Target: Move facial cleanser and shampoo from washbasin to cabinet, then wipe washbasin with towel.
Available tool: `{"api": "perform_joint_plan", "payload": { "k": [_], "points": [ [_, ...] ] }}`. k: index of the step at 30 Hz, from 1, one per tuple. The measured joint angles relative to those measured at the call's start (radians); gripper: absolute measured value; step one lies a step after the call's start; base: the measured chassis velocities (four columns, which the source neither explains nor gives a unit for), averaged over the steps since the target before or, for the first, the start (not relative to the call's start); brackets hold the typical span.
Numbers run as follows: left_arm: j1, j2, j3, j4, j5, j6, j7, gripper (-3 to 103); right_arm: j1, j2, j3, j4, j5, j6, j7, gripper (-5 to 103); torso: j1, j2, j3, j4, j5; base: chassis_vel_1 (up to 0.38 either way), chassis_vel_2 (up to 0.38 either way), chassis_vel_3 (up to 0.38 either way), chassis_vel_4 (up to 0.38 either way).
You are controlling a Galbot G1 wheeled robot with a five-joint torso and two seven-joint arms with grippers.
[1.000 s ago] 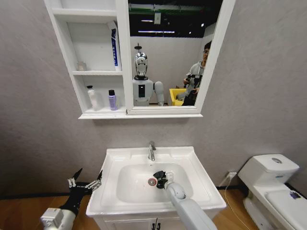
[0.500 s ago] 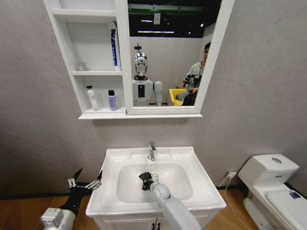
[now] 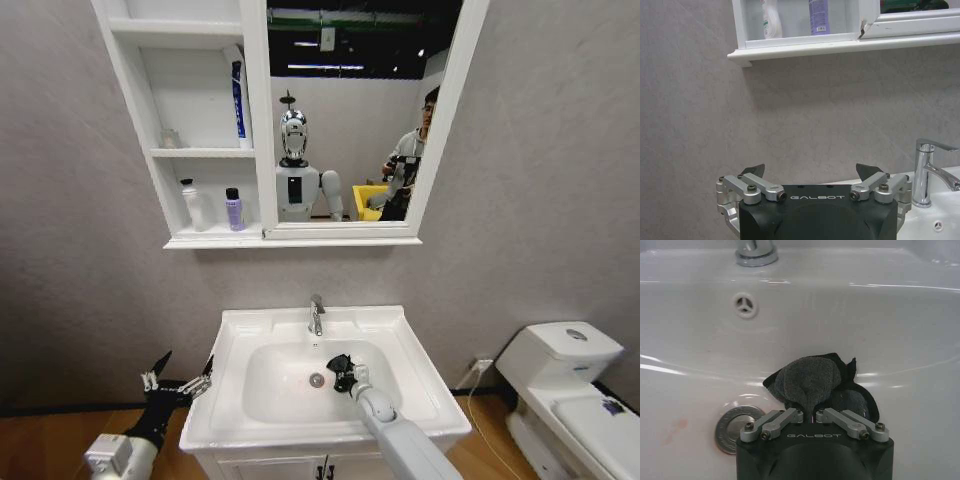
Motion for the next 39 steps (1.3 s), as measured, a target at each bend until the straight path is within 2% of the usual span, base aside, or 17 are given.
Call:
{"api": "perform_joint_plan", "payload": {
  "k": [2,3,5,7,9,13,16,21,26,32,36,39],
  "points": [
    [0.0,0.0,0.0,0.0,0.0,0.0,0.0,100,0.021,0.052,-0.042,-0.03,0.012,0.0,0.003,6,0.0,0.0,0.0,0.0006,0.0,0.0,0.0,0.0,0.0],
    [0.0,0.0,0.0,0.0,0.0,0.0,0.0,100,0.021,0.052,-0.042,-0.03,0.012,0.0,0.003,6,0.0,0.0,0.0,0.0006,0.0,0.0,0.0,0.0,0.0],
    [0.0,0.0,0.0,0.0,0.0,0.0,0.0,100,0.035,0.102,-0.085,-0.043,0.023,0.0,0.011,6,0.0,0.0,0.0,-0.001,-0.0005,0.0,0.0,0.0,0.0],
    [0.0,0.0,0.0,0.0,0.0,0.0,0.0,100,0.035,0.123,-0.101,-0.042,0.034,0.001,0.015,6,0.0,0.0,0.0,-0.0002,-0.0002,0.0,0.0,0.0,0.0],
    [0.0,0.0,0.0,0.0,0.0,0.0,0.0,100,0.027,0.176,-0.138,-0.023,0.076,0.01,0.031,6,0.0,0.0,0.001,0.0011,0.0004,0.0,0.0,0.0,0.0],
    [0.0,0.0,0.0,0.0,0.0,0.0,0.0,100,0.02,0.187,-0.155,0.024,0.105,0.013,0.039,6,0.001,-0.001,0.001,0.0011,0.0004,0.0,0.0,0.0,0.0],
    [0.0,0.0,0.0,0.0,0.0,0.0,0.0,100,0.012,0.145,-0.156,0.09,0.132,-0.007,0.061,6,0.0,0.0,0.0,0.0004,0.0003,0.0,0.0,0.0,0.0],
    [0.0,0.0,0.0,0.0,0.0,0.0,0.0,100,-0.004,0.093,-0.11,0.09,0.117,-0.028,0.082,6,0.0,-0.001,0.0,0.0,0.0003,0.0,0.0,0.0,0.0],
    [0.0,0.0,0.0,0.0,0.0,0.0,0.0,100,-0.031,0.04,-0.02,0.062,0.058,-0.024,0.097,6,0.0,0.0,0.0,0.0006,0.0003,0.0,0.0,0.0,0.0],
    [0.0,0.0,0.0,0.0,0.0,0.0,0.0,100,-0.05,-0.033,0.023,0.106,0.01,-0.011,0.098,6,0.0,0.0,0.0,-0.0002,0.0004,0.0,0.0,0.0,0.0],
    [0.0,0.0,0.0,0.0,0.0,0.0,0.0,100,-0.056,-0.044,0.032,0.119,0.009,-0.012,0.098,6,0.0,0.0,0.0,0.0,0.0004,0.0,0.0,0.0,0.0],
    [0.0,0.0,0.0,0.0,0.0,0.0,0.0,100,-0.062,-0.026,0.025,0.115,0.009,-0.012,0.097,6,0.0,0.0,0.0,0.0,0.0001,0.0,0.0,0.0,0.0]
  ]
}}
